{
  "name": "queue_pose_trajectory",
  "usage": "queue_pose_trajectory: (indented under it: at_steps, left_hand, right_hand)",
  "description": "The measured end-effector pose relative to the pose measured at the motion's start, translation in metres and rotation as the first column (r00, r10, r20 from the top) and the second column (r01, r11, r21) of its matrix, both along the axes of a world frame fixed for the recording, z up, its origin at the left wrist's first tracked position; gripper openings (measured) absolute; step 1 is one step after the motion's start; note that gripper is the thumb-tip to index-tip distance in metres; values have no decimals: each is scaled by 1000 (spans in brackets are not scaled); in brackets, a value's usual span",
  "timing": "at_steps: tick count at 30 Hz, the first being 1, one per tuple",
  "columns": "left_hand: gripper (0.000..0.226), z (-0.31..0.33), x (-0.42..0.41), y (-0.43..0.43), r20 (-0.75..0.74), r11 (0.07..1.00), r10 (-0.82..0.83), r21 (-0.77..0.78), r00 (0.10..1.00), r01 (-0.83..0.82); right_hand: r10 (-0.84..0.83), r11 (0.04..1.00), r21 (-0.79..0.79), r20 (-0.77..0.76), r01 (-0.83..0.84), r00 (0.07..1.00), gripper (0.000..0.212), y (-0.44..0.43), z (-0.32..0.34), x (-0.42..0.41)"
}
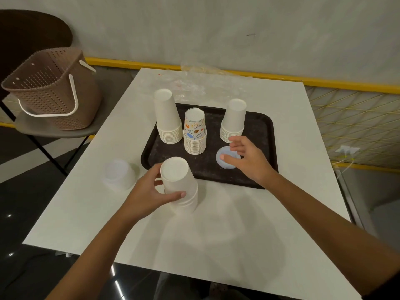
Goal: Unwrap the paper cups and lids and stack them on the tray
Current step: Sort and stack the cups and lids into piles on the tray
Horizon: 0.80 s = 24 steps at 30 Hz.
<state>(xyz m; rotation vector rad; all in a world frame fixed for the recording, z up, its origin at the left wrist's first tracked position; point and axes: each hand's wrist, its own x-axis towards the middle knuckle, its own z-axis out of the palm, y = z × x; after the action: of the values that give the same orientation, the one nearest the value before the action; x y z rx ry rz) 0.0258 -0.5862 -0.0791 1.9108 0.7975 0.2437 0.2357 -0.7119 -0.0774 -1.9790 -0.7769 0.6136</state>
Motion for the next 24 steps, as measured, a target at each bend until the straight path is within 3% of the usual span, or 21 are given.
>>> queue_pose_trajectory:
  at_steps: [8, 11, 14, 17, 21, 24]
  left_hand:
    - [80, 52, 9, 21, 108, 1000, -30, 2, 994, 30]
    - [78, 68, 23, 30, 139, 997, -76, 25, 987, 73]
    - [79, 77, 45, 31, 101, 988, -124, 102, 987, 114]
    - [80, 81, 67, 32, 99, 977, -150, 169, 984, 132]
    - [54, 85, 88, 37, 163, 975, -209, 111, 964, 192]
    - [71, 82, 94, 44, 189, 981, -192, 55, 963, 185]
  right_hand:
    - [151, 986, 77, -79, -145, 985, 52, 9, 36, -8]
    - [272, 959, 105, -104, -262, 957, 61, 14, 52, -10]
    - [343, 937, 82, -26, -340, 939, 71, 23, 64, -13]
    - [325, 942, 57, 83, -330, 942, 76, 32, 71, -11]
    - [242, 965, 72, 127, -253, 962, 76, 40, 75, 2]
    - [109, 989, 88, 133, -122, 985, 77, 45, 72, 26]
